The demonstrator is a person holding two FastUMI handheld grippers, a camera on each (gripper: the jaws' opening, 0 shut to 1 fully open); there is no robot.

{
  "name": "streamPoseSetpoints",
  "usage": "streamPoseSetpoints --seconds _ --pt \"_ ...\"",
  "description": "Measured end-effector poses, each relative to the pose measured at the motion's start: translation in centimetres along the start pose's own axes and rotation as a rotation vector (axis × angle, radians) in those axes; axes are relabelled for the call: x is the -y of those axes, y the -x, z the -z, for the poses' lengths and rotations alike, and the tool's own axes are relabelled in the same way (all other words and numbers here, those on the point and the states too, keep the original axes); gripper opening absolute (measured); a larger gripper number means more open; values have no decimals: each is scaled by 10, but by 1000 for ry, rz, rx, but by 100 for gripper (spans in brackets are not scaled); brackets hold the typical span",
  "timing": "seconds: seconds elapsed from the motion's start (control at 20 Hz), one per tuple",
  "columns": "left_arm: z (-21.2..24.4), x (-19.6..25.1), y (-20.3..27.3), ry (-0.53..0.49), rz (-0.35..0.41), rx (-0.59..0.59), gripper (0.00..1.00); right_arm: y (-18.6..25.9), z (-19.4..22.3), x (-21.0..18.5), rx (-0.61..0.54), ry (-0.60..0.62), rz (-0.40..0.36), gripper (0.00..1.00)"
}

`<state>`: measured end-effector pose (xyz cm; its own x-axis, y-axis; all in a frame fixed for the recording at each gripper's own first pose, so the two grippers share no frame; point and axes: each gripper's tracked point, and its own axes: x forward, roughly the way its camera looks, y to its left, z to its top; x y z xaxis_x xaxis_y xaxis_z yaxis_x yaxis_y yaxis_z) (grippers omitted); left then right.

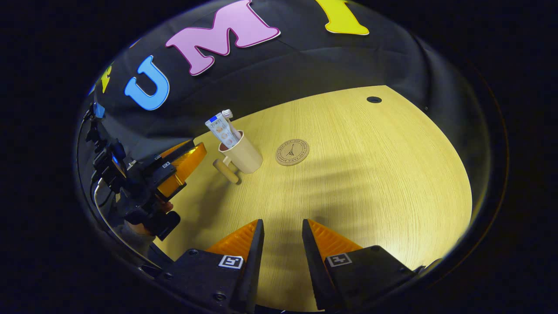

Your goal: Put the toothbrush and toothpaste on the desktop into the cup, then pick up the cup and place it on the coaster on the desktop.

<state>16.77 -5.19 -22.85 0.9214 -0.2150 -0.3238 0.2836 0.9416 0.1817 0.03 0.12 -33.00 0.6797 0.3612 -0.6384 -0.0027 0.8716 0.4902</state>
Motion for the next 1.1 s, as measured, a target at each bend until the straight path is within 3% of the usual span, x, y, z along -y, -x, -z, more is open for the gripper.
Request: streamPoseSetpoints --seconds 0.3,0.55,1.1 --pt "47 12 6 119 82 -273 51 14 -6 10 9 -3 -1 54" --pt "61 16 -12 255 99 -455 51 36 -5 23 1 -44 -7 54" --pt "81 17 -65 211 84 -625 51 43 -4 64 7 -107 -1 54"
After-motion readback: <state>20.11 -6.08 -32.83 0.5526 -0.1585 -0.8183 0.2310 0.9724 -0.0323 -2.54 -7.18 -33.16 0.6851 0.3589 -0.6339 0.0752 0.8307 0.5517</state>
